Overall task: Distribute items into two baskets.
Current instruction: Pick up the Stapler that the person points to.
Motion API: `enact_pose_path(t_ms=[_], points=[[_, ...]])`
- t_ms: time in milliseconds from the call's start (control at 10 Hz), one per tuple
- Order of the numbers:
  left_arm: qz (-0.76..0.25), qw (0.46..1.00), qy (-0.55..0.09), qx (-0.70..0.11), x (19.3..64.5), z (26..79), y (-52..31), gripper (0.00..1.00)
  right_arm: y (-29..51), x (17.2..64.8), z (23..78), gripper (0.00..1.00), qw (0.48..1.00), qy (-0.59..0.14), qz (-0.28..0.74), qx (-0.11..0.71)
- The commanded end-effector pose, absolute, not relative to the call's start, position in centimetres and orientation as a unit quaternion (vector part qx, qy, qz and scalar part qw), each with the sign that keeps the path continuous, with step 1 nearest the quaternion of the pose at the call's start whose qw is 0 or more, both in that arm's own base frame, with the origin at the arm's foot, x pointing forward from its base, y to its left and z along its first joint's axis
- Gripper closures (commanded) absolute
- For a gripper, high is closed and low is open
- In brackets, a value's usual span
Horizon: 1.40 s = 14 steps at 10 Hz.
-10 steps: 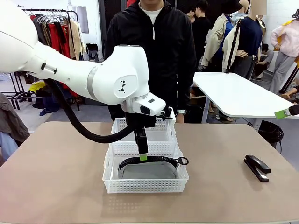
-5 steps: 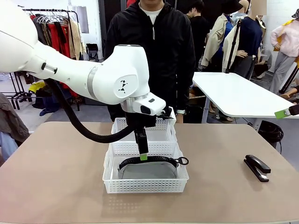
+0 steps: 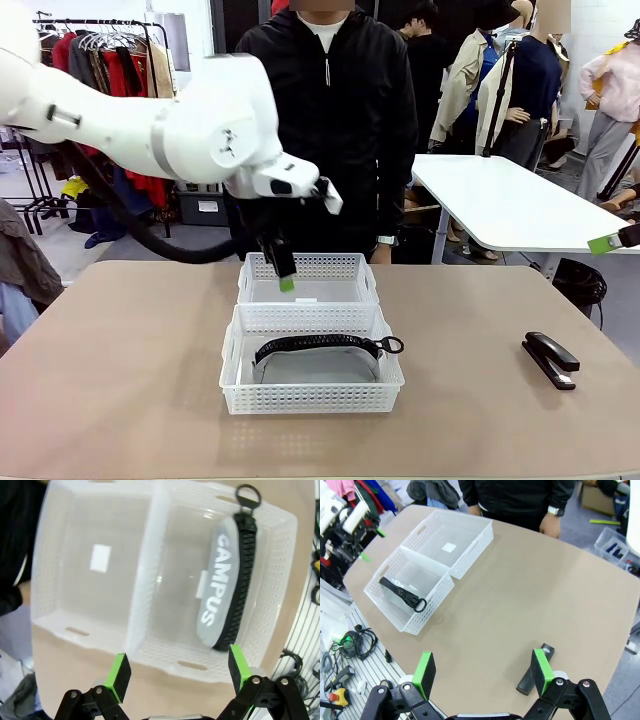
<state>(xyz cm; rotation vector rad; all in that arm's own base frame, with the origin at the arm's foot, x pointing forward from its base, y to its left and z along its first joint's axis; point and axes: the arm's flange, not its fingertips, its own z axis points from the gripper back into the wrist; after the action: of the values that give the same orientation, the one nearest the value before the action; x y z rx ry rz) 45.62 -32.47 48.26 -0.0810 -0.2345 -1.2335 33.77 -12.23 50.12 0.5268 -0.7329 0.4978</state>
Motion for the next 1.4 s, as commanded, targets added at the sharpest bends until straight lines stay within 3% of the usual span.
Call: enact_pose_path(t_ms=[0, 500, 900, 1300], points=[[-0.545, 0.826, -0.127, -0.068, 45.5, 49.6, -29.3, 0.0, -12.2, 33.7, 50.2, 0.0, 0.868, -0.353, 0.24, 0.254], [-0.412, 0.877, -0.188, -0.162, 47.1, 51.6, -14.7, 0.0, -12.2, 33.7, 50.2, 0.0, 0.868, -0.353, 0.24, 0.254], [-0.337, 0.877, -0.248, -0.235, 44.9, 53.5, -4.1, 0.0, -12.2, 33.7, 50.2, 0.0, 0.868, -0.353, 0.24, 0.254], [-0.32, 0.871, -0.236, -0.287, 44.8, 53.0, 3.5, 0.0, -12.2, 33.7, 50.2, 0.0, 0.868, -0.353, 0.24, 0.254]])
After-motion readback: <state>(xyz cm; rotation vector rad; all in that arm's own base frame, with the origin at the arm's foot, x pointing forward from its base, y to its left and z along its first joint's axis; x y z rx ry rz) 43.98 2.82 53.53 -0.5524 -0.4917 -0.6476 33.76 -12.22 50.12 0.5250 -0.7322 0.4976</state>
